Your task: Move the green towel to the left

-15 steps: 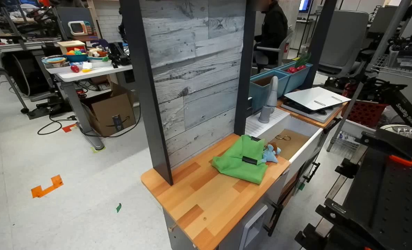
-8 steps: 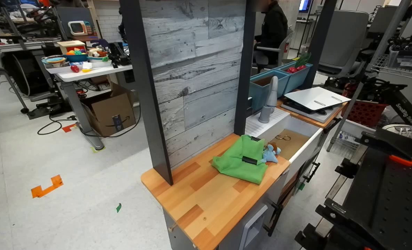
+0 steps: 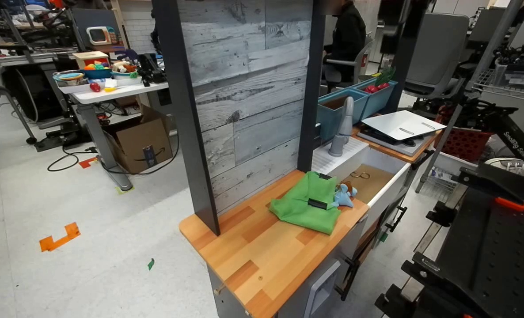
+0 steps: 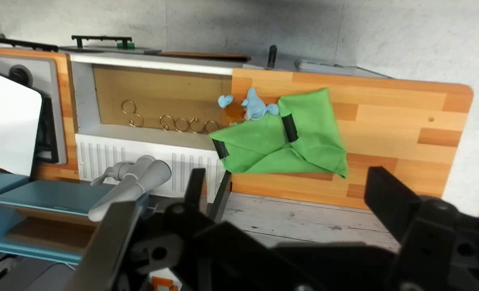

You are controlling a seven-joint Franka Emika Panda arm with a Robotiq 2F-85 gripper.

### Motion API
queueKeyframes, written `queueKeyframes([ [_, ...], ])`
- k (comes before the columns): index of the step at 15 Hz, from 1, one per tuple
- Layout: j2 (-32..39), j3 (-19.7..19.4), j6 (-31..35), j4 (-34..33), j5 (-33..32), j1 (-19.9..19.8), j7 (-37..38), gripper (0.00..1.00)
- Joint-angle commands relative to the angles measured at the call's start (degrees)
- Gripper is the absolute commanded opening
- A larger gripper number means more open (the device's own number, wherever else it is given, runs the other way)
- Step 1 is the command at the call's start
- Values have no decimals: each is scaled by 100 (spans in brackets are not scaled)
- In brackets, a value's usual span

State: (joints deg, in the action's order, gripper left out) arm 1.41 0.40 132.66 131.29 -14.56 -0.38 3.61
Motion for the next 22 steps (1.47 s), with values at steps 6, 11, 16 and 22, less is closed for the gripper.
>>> queueKeyframes([
  [6, 2354, -317, 1476, -757, -518, 160, 433, 100],
  [11, 3678, -482, 1338, -1578, -346, 317, 326, 100],
  [16, 4202, -587, 1375, -1837, -251, 386, 290, 100],
  [22, 4671, -631, 1348, -2314, -235, 403, 286, 100],
])
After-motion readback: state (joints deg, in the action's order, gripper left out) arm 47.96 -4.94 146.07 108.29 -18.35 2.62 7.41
